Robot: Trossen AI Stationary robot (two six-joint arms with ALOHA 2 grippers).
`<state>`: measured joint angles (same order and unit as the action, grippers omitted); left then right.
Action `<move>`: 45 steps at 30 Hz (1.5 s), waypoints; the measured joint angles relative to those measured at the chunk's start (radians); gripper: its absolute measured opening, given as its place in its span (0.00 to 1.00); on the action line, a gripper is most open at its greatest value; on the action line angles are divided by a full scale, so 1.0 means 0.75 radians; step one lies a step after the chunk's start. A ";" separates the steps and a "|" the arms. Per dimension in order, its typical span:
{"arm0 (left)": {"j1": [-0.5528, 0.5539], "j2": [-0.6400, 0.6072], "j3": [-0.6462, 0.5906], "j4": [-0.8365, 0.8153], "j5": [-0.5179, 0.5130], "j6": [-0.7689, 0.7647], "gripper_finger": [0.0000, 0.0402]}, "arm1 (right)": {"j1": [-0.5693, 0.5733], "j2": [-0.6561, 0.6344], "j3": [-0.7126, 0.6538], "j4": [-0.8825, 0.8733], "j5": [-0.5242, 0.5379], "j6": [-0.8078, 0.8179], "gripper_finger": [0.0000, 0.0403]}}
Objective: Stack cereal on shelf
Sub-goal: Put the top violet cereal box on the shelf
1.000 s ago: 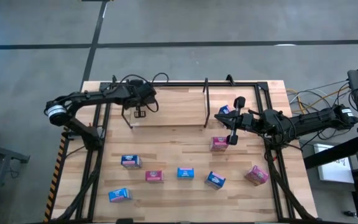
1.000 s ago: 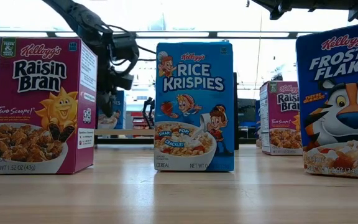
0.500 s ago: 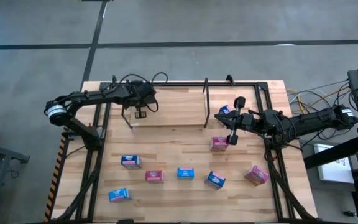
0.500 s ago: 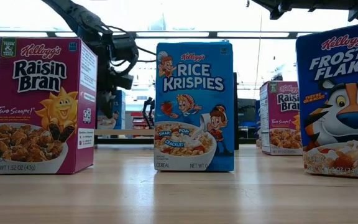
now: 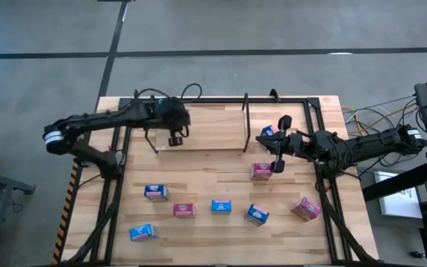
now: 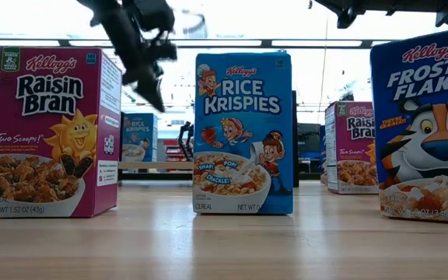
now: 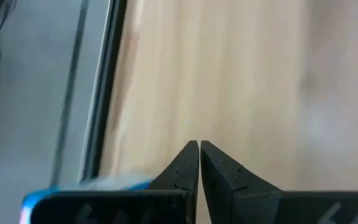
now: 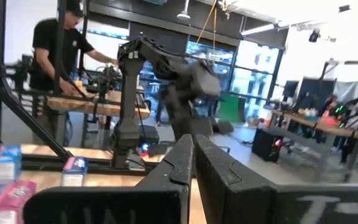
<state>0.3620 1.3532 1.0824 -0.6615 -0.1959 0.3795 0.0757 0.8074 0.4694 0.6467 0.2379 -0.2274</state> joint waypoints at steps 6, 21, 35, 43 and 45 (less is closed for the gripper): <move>-0.167 -0.157 -0.011 0.129 0.033 -0.104 0.00 | 0.000 0.000 0.000 -0.017 0.000 0.172 0.02; -0.454 -0.411 -0.148 0.394 0.033 -0.135 0.00 | -0.001 0.075 0.406 -0.949 -0.001 0.558 0.02; -0.465 -0.764 -0.611 0.911 0.031 -0.171 0.00 | 0.001 0.320 0.807 -1.960 -0.137 0.847 0.02; -0.464 -0.945 -0.713 0.987 0.028 -0.148 0.00 | 0.001 0.471 0.900 -2.108 -0.185 0.842 0.02; -0.464 -0.964 -0.716 0.988 0.028 -0.148 0.00 | 0.001 0.518 0.931 -2.153 -0.189 0.840 0.03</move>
<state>0.0140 0.6300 0.5453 0.0791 -0.1751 0.2684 0.0761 1.1958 1.1674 -0.9678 0.0963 0.4026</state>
